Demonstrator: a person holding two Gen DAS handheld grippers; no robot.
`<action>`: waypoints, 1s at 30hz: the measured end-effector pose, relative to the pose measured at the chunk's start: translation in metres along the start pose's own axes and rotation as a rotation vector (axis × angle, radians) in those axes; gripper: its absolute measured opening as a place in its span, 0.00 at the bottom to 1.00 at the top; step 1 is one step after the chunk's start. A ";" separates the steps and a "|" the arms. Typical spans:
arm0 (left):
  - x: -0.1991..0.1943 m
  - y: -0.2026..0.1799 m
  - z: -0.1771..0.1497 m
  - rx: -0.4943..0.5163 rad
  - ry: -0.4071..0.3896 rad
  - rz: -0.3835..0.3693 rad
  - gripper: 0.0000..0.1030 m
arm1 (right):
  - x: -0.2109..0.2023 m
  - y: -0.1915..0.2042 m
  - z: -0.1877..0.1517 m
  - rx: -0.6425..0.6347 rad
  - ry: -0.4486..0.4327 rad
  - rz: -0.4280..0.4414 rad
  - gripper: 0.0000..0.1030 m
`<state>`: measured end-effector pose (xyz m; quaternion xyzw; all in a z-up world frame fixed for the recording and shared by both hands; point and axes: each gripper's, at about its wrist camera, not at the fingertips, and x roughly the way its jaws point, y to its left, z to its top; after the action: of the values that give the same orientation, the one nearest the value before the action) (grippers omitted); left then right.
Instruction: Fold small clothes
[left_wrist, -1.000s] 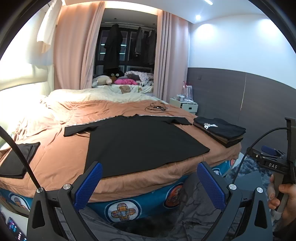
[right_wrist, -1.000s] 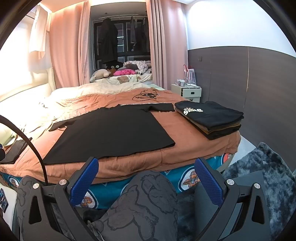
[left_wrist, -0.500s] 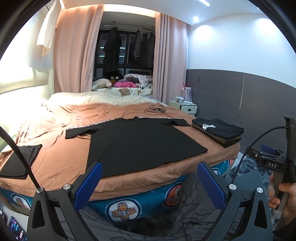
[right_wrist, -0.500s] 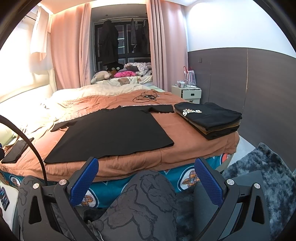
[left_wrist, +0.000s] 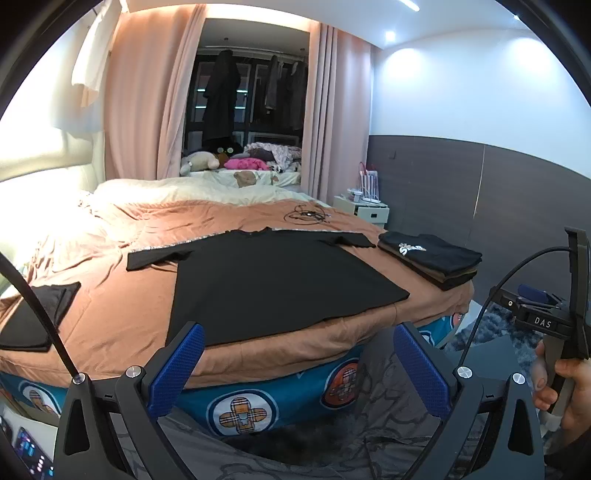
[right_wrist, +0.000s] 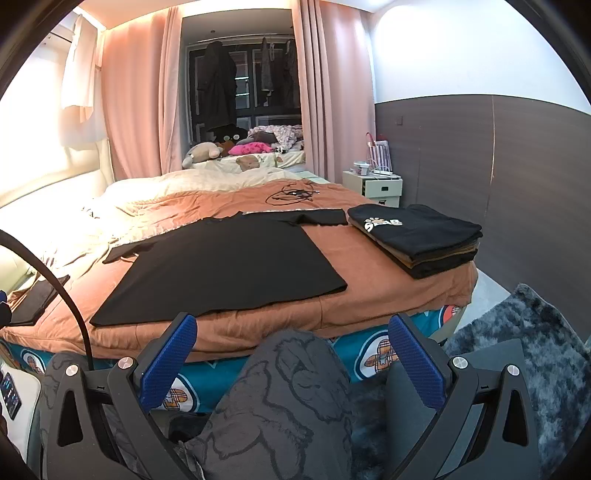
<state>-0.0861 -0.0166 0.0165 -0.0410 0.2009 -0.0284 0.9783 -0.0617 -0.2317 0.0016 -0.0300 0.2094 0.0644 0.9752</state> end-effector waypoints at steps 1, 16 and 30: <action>0.001 0.000 0.000 -0.003 0.002 -0.002 1.00 | 0.001 0.000 0.001 -0.001 0.003 0.001 1.00; 0.054 0.021 0.018 -0.029 0.043 0.009 1.00 | 0.050 -0.001 0.027 -0.008 0.036 0.022 1.00; 0.161 0.097 0.068 -0.111 0.129 0.059 0.98 | 0.167 0.033 0.093 -0.043 0.141 0.090 1.00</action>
<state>0.0925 0.0726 0.0064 -0.0872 0.2660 0.0088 0.9600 0.1223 -0.1720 0.0168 -0.0459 0.2771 0.1104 0.9534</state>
